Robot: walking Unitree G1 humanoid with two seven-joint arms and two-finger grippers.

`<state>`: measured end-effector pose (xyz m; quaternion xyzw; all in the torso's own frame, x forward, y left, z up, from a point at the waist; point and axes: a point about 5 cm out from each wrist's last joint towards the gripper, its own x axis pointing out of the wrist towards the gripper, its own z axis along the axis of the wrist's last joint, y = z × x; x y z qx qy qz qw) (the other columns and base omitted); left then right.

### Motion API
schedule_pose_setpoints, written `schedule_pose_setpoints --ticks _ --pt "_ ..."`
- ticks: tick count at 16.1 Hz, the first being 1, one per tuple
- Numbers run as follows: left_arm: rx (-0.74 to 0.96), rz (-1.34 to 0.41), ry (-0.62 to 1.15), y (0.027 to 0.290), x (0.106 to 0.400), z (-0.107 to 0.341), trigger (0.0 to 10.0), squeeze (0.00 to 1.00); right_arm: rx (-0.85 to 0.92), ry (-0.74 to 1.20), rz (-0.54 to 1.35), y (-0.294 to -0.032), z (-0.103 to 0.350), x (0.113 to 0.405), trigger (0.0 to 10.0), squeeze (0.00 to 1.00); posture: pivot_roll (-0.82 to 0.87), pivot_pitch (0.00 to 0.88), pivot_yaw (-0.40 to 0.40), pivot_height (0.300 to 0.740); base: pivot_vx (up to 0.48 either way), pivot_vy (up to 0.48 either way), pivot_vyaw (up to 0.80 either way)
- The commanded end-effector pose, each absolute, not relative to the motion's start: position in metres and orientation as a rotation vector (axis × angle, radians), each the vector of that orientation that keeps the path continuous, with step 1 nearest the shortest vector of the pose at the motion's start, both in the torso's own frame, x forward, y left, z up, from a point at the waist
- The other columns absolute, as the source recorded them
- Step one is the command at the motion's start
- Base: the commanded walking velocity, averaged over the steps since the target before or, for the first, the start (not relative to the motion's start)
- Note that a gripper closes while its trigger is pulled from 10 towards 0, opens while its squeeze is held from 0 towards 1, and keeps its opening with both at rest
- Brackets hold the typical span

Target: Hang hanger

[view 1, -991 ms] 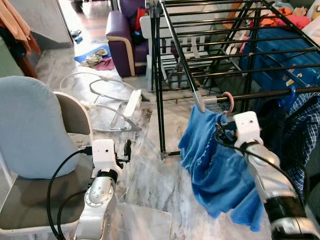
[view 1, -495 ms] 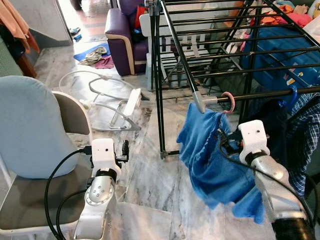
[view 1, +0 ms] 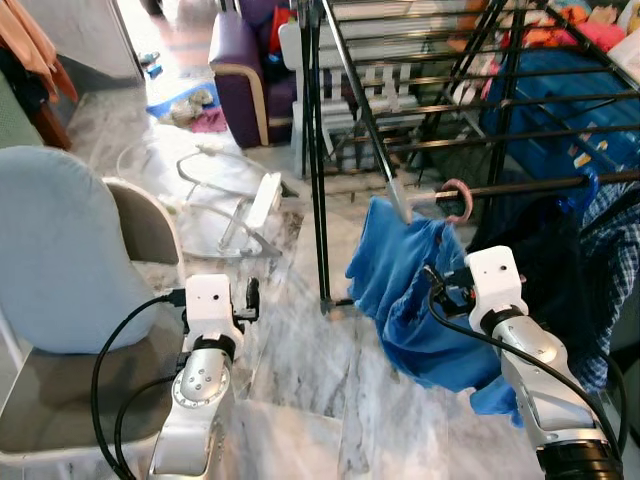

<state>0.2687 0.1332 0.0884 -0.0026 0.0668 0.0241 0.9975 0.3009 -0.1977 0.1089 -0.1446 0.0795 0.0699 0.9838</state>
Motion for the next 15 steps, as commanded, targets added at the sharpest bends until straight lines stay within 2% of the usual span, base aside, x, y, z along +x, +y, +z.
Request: schedule_pose_setpoints --ticks 1,15 --pt "0.01 0.066 0.13 0.1343 0.2683 0.0905 10.0 0.0 -0.292 0.141 0.149 -0.1942 0.1153 0.3016 10.0 0.0 -0.11 0.047 0.022 0.74 -0.259 0.0 0.0" --pt "0.024 0.061 0.125 0.1338 0.263 0.0952 10.0 0.0 -0.289 0.141 0.153 -0.1874 0.1147 0.3 10.0 0.0 -0.11 0.068 0.026 0.74 -0.301 0.0 0.0"
